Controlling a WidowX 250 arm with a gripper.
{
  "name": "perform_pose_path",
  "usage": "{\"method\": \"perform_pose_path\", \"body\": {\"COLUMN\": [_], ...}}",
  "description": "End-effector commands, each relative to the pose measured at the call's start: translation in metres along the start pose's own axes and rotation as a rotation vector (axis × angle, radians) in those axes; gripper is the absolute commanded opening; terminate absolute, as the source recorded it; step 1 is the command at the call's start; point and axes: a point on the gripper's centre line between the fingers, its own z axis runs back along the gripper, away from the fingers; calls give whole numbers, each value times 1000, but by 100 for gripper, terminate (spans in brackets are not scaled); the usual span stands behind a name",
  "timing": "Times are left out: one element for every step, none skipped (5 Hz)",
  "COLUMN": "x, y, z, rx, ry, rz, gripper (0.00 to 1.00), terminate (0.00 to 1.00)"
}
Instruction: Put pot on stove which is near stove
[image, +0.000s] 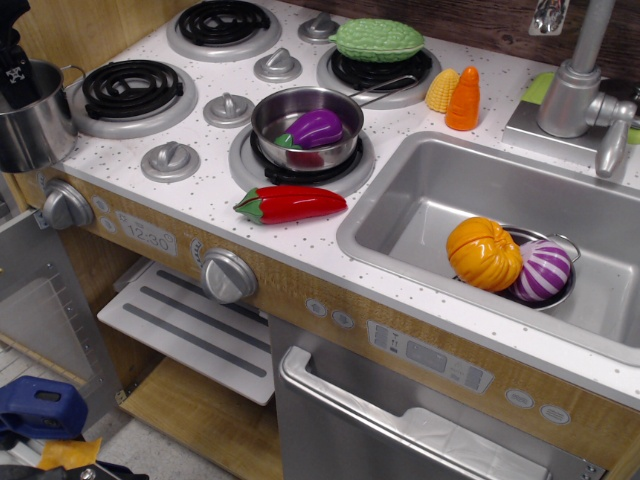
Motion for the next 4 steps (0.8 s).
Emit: {"method": "perform_pose_path", "body": {"x": [0, 3, 3, 3], "y": [0, 0, 3, 4], "z": [0, -7, -18, -27], "rx": [0, -11, -44, -73], "ry": [0, -1, -27, -49], "rz": [0, -3, -1, 5], "gripper": [100, 100, 100, 100], "terminate": [0, 0, 0, 0]}}
